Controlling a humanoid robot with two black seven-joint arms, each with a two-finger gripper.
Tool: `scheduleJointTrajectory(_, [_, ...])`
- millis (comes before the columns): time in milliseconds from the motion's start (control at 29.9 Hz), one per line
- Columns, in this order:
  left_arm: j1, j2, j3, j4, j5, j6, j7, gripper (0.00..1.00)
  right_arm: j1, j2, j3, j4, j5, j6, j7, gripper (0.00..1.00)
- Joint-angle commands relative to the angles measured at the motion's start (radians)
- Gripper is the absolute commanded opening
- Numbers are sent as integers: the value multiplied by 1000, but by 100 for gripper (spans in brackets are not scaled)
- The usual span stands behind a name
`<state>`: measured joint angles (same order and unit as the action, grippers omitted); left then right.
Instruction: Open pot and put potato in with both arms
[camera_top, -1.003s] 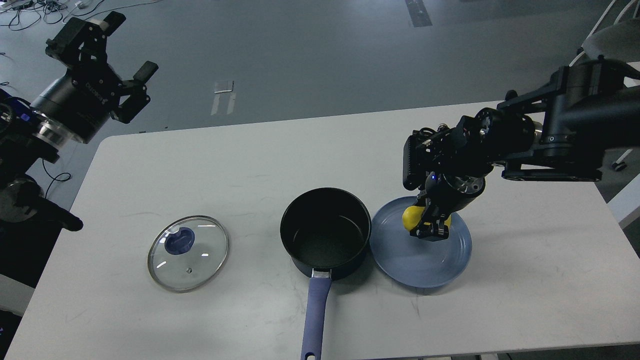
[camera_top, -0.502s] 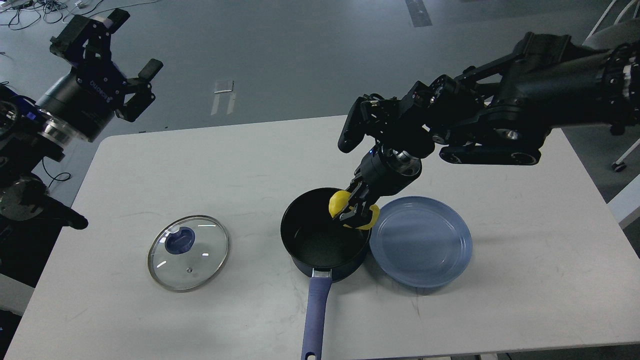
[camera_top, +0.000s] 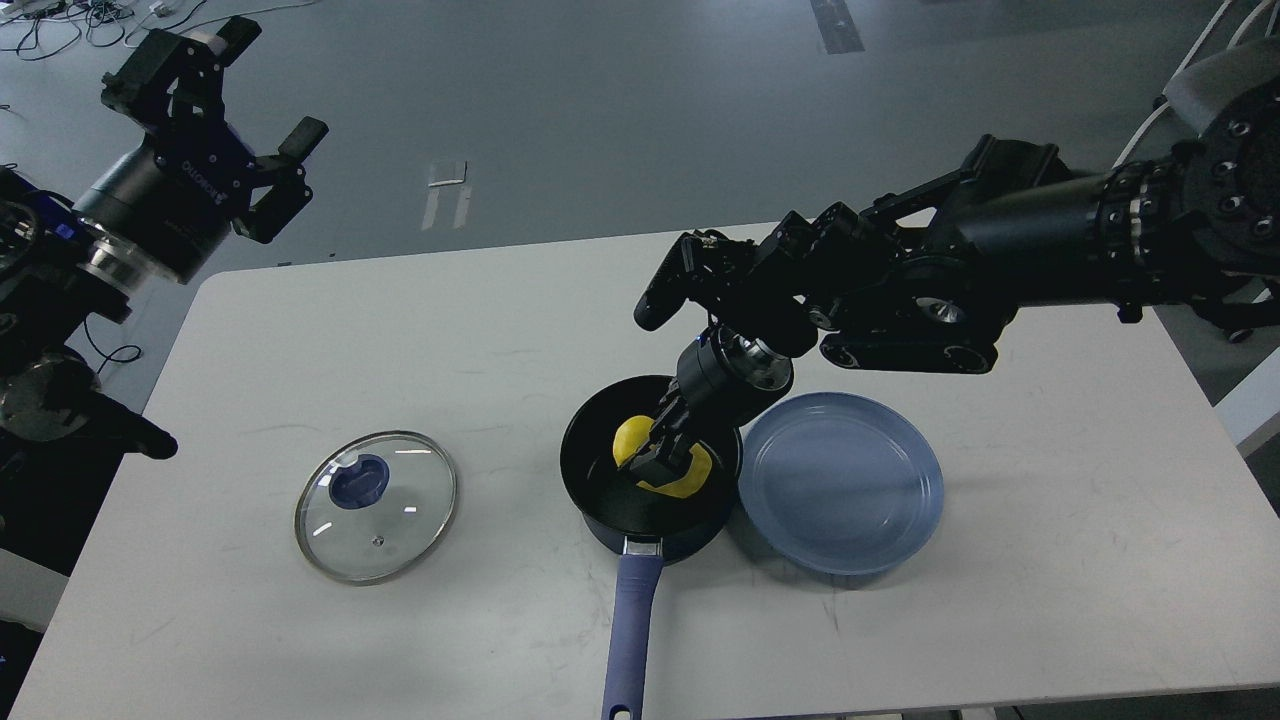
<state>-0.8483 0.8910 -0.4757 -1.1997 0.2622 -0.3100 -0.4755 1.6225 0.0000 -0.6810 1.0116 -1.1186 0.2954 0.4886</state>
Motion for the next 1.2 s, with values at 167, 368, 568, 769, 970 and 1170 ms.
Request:
scheduleJointTrajectory(167, [0,0,0,0,0,0,0,98,-7,0,1,-14,0,-2,0,61])
scheduleJointTrajectory(368, [0,0,0,0,0,0,0,98,-7,0,1,-16,0,-2,0,87])
scheduleJointTrajectory(568, [0,0,0,0,0,-1,-2,98,2,0,15,-37,8,-5,0,95])
scheduleJointTrajectory(769, [0,-1,0,0,0,-24,-3,98,-15,-116,168,-117,231,1,0,95])
scheduleJointTrajectory(970, [5,-14,2,0,-9,-43,-5,98,-117,-267,330,-172,552,14,0,95])
scheduleJointTrajectory(1170, [17,-37,2,2,-15,-43,-6,98,-315,-406,500,-166,830,56,0,95])
